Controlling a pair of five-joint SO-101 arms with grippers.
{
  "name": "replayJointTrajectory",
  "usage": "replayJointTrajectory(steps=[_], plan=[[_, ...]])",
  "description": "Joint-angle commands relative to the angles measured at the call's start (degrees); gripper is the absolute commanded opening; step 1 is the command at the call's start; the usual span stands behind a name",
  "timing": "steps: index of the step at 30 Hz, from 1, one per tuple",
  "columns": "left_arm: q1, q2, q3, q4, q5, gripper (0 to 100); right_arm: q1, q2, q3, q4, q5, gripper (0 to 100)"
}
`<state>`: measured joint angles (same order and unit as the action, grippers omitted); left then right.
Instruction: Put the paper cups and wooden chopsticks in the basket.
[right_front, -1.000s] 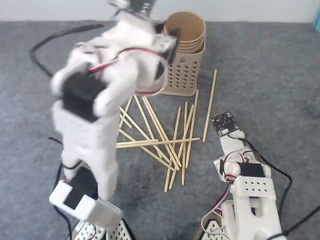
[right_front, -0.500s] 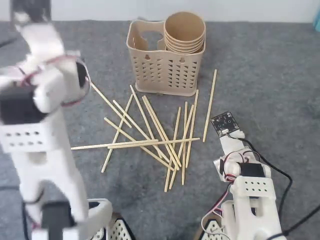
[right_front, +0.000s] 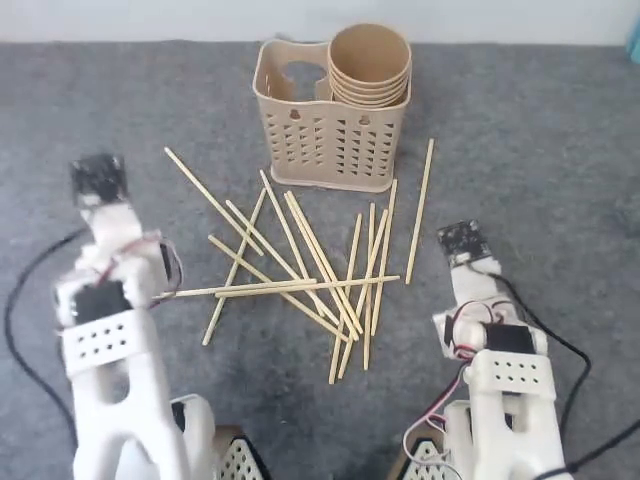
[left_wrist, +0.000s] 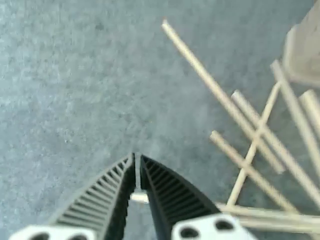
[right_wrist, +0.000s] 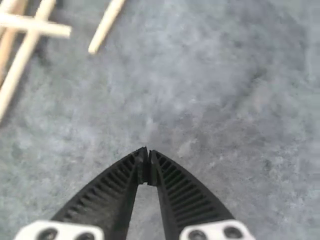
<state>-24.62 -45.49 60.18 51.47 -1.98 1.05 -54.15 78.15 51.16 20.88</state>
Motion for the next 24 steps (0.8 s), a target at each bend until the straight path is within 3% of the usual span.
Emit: replayJointTrajectory(steps=[1, 6, 11, 16, 19, 24], plan=[[-0.4, 0.3, 9.2, -11.0, -2.0, 2, 0.9, -0.8, -10.2, 4.2, -1.0, 0.7], [-0.4, 5.3, 9.2, -15.0, -1.9, 2, 1.0, 5.9, -25.1, 9.6, -5.2, 0.7], [-0.7, 10.8, 5.9, -14.9, -1.8, 2, -1.5, 22.6, -35.3, 6.2, -14.0, 1.0], [-0.8, 16.5, 2.9, -14.9, -2.1, 14, -6.2, 42.4, -43.7, -0.6, -17.1, 10.3], [-0.7, 17.7, 2.7, -14.9, -2.1, 21, -6.8, 53.0, -50.8, -2.4, -18.7, 10.9], [-0.5, 17.7, 2.7, -15.1, -2.1, 22, -6.7, 65.7, -62.5, -2.1, -19.5, 11.2]])
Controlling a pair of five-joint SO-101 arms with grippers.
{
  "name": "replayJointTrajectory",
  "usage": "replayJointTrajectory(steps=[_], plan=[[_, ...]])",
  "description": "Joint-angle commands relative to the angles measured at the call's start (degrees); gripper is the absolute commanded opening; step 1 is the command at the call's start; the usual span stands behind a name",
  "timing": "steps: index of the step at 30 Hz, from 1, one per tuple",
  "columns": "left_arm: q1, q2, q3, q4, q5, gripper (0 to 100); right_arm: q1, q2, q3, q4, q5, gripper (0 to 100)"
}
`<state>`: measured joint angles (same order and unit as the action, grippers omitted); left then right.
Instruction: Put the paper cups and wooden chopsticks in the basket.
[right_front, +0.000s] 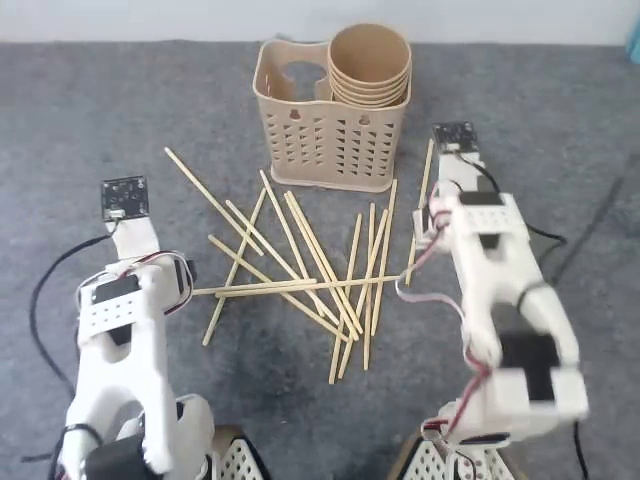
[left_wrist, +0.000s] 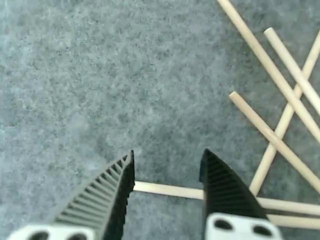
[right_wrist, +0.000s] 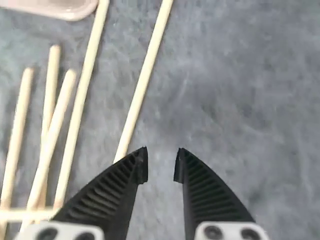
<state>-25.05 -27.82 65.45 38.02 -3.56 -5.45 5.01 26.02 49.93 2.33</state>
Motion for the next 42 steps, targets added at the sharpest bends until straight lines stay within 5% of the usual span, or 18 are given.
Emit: replayJointTrajectory(steps=[1, 11, 17, 32, 36, 42], plan=[[0.0, 0.0, -2.6, -1.7, -0.5, 22, -0.1, 8.0, -12.0, -0.8, -1.0, 11.2], [0.0, 0.0, -2.6, -1.8, -0.5, 22, -2.1, 10.1, -21.6, 5.8, -1.3, 10.9], [0.0, 0.0, -2.6, -1.8, -0.5, 22, -2.9, 11.0, -20.5, 4.9, -7.8, 10.8], [0.1, 0.0, -2.6, -1.8, -0.3, 22, -2.9, 18.7, -22.3, 1.0, -4.2, 10.6], [0.2, 0.0, -2.6, -1.8, -0.3, 22, -2.9, 18.7, -22.2, 1.2, -2.8, 0.6], [0.2, 0.0, -2.6, -1.8, -0.3, 22, -2.2, 18.7, -22.2, 5.1, -2.6, 0.6]])
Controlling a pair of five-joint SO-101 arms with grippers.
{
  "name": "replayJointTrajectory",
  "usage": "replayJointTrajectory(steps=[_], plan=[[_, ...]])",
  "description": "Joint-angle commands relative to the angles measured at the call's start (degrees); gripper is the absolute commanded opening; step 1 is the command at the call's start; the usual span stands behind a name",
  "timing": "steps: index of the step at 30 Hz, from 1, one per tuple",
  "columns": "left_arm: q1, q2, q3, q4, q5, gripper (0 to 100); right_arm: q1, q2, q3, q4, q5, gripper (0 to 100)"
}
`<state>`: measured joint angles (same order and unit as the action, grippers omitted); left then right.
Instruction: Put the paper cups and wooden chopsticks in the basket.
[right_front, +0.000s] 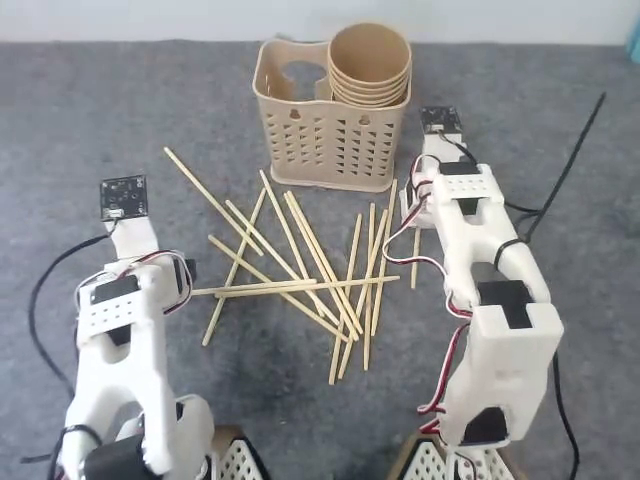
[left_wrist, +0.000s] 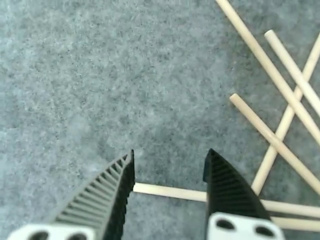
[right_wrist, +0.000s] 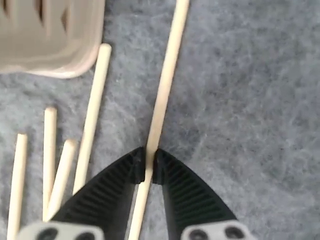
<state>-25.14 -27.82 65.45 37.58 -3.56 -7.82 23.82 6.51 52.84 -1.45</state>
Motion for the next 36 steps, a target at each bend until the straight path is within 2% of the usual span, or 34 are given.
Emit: replayJointTrajectory(steps=[1, 4, 8, 11, 14, 20, 27, 29, 32, 36], plan=[[0.3, 0.0, -2.6, -1.3, -0.3, 22, 0.5, -0.1, -2.7, 3.9, 1.8, 0.7], [0.3, 0.0, -2.6, -1.3, -0.3, 22, 1.5, -0.1, -1.8, 9.5, 7.0, 0.7], [1.6, 0.0, -2.6, -1.3, -0.5, 22, 8.3, -3.1, 3.1, 13.8, 10.4, 0.7], [1.8, 0.0, -2.6, -1.3, -0.5, 22, 13.9, -9.9, 11.6, 8.8, 14.2, 0.7], [1.7, 0.0, -2.6, -1.3, -0.5, 22, 16.4, -18.1, 21.6, 2.0, 16.4, 0.7], [1.7, 0.0, -2.6, -1.3, -0.5, 22, 16.2, -31.1, 36.0, -2.4, 17.1, 0.7], [1.4, 0.0, -2.6, -1.3, -0.6, 22, 16.8, -34.8, 42.2, -2.0, 25.0, 1.2], [1.4, 0.0, -2.6, -1.3, -0.6, 22, 17.3, -34.8, 42.0, -1.1, 25.3, 5.3], [1.4, 0.0, -2.6, -1.3, -0.6, 22, 17.1, -35.1, 41.8, -1.1, 25.1, 16.6], [1.3, 0.0, -2.6, -1.3, -0.6, 22, 15.6, -35.0, 38.6, -0.6, 25.1, 17.3]])
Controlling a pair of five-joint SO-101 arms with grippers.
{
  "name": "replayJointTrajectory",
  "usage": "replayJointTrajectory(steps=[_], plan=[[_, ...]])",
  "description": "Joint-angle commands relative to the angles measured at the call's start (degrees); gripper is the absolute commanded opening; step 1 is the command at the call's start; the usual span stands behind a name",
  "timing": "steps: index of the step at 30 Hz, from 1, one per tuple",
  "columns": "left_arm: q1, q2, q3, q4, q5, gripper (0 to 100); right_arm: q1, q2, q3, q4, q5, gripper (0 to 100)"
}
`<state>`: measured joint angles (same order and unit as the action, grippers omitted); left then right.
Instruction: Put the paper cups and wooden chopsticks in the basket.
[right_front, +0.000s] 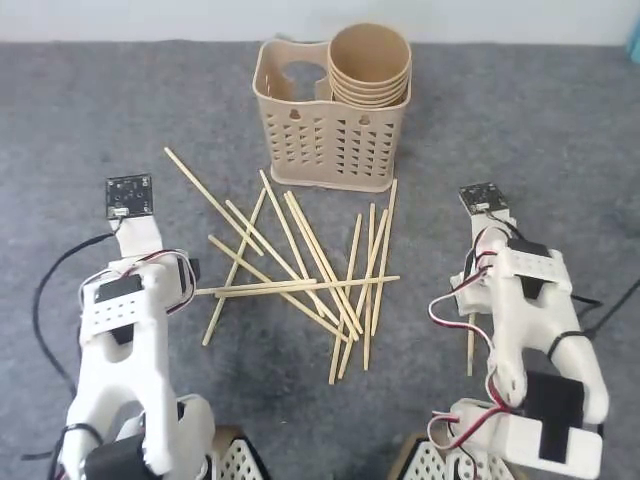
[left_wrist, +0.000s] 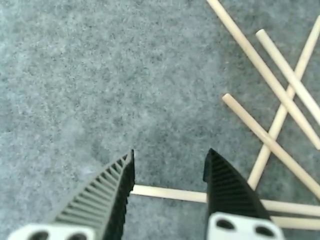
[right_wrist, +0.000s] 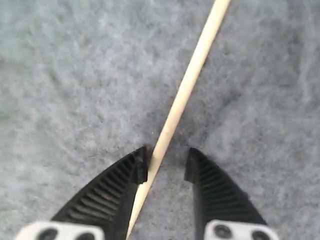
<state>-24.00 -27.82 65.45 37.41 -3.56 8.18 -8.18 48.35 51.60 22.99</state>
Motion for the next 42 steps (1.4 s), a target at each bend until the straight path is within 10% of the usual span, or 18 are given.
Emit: replayJointTrajectory(steps=[1, 26, 42], plan=[[0.2, 0.0, -2.6, -1.1, -0.6, 22, -0.5, -3.0, -4.2, 0.7, 0.6, 16.7], [0.2, 0.0, -2.7, -1.2, -0.7, 22, -1.5, 23.1, -31.6, -6.0, -3.0, 16.2], [0.2, 0.0, -2.7, -1.2, -0.7, 22, 1.9, 29.6, -50.9, 17.6, -2.7, 0.8]])
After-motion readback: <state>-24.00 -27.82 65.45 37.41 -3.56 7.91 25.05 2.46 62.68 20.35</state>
